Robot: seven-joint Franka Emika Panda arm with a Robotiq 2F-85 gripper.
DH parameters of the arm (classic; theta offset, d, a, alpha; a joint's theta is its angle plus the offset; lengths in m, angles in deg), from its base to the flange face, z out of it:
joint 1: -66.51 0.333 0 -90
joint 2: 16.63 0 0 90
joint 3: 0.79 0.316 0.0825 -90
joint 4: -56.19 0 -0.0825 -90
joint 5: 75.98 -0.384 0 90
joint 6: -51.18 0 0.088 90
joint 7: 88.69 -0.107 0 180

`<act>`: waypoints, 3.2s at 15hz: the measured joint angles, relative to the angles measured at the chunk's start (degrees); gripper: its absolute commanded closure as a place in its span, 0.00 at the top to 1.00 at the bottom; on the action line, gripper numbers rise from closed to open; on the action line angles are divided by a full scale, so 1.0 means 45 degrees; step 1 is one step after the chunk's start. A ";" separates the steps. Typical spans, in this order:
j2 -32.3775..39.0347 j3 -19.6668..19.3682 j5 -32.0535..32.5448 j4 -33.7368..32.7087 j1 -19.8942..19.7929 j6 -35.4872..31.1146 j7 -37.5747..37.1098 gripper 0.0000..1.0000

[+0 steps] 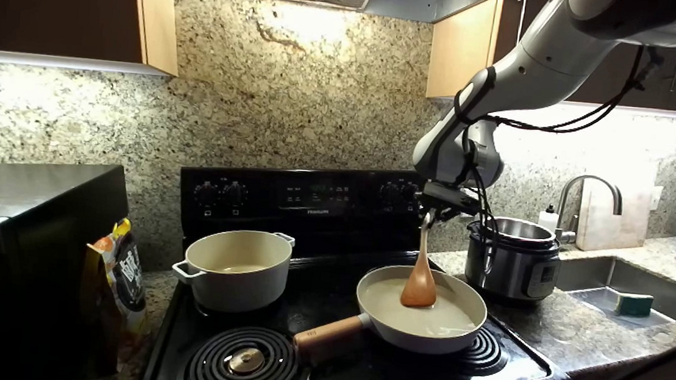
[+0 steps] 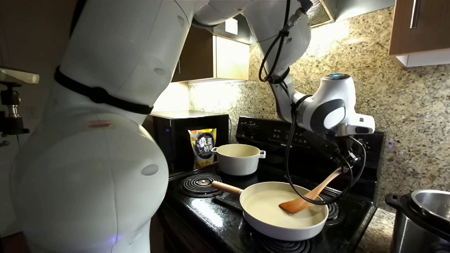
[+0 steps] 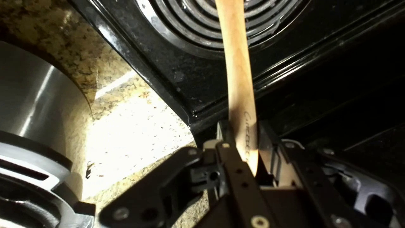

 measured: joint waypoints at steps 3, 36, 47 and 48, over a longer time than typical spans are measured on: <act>0.0329 -0.0006 0.0313 -0.0334 0.0280 0.0129 0.0000 0.06; -0.1731 0.0691 -0.0890 0.3179 -0.0945 -0.1169 0.0911 0.06; -0.1710 0.1500 -0.2307 0.2414 -0.2925 -0.1083 0.1960 0.06; -0.1642 0.1501 -0.2290 0.2234 -0.2919 -0.1029 0.1960 0.06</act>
